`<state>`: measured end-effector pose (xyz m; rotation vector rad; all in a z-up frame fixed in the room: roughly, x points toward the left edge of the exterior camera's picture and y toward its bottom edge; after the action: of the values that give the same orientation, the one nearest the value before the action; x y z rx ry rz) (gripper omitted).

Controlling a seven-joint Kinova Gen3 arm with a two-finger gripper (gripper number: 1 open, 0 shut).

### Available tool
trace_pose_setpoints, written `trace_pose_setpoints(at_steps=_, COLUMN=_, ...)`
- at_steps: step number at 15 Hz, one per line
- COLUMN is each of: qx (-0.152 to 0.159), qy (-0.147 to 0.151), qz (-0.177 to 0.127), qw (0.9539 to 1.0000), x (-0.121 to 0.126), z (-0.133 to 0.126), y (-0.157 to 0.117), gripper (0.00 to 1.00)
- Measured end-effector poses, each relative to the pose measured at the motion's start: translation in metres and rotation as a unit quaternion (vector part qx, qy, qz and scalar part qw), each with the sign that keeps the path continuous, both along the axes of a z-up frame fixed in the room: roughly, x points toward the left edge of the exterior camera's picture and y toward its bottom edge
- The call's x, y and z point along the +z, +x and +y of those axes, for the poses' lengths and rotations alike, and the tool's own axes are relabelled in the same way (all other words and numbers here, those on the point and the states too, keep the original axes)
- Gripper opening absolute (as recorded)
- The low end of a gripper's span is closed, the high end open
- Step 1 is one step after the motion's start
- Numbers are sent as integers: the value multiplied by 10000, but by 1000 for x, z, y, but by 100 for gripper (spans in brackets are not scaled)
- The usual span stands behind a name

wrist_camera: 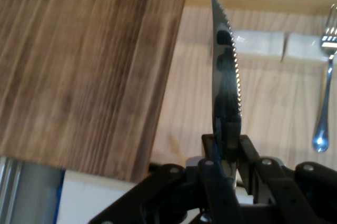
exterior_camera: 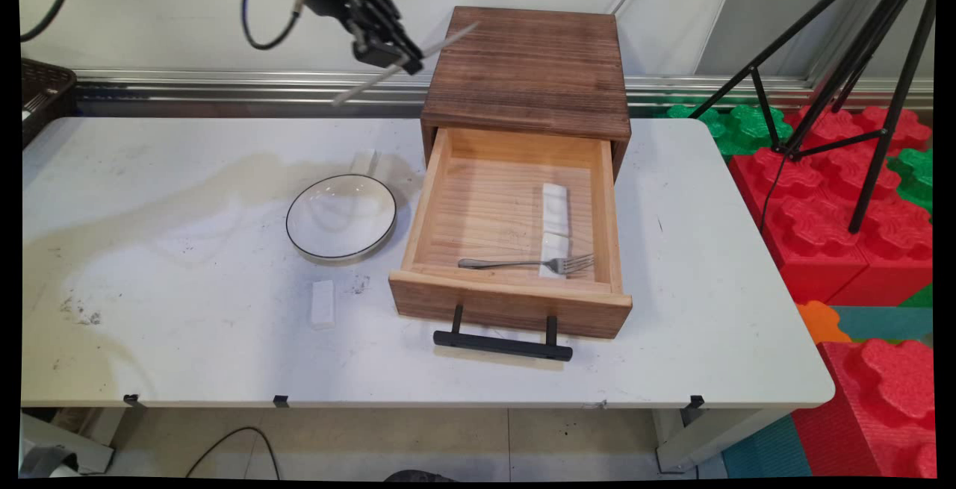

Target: Place the picked object into the drawer

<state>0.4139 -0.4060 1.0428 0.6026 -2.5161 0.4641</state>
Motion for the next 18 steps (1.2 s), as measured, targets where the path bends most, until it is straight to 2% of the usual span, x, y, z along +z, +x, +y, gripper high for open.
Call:
trace_pose_setpoints(at_steps=8, qx=-302, qy=62, qz=221, qw=9993, x=-15, z=-16, y=-63, gripper=0)
trace_pose_setpoints(at_steps=18, qx=-552, qy=222, qz=336, qw=9977, x=-52, z=-39, y=-97, gripper=0)
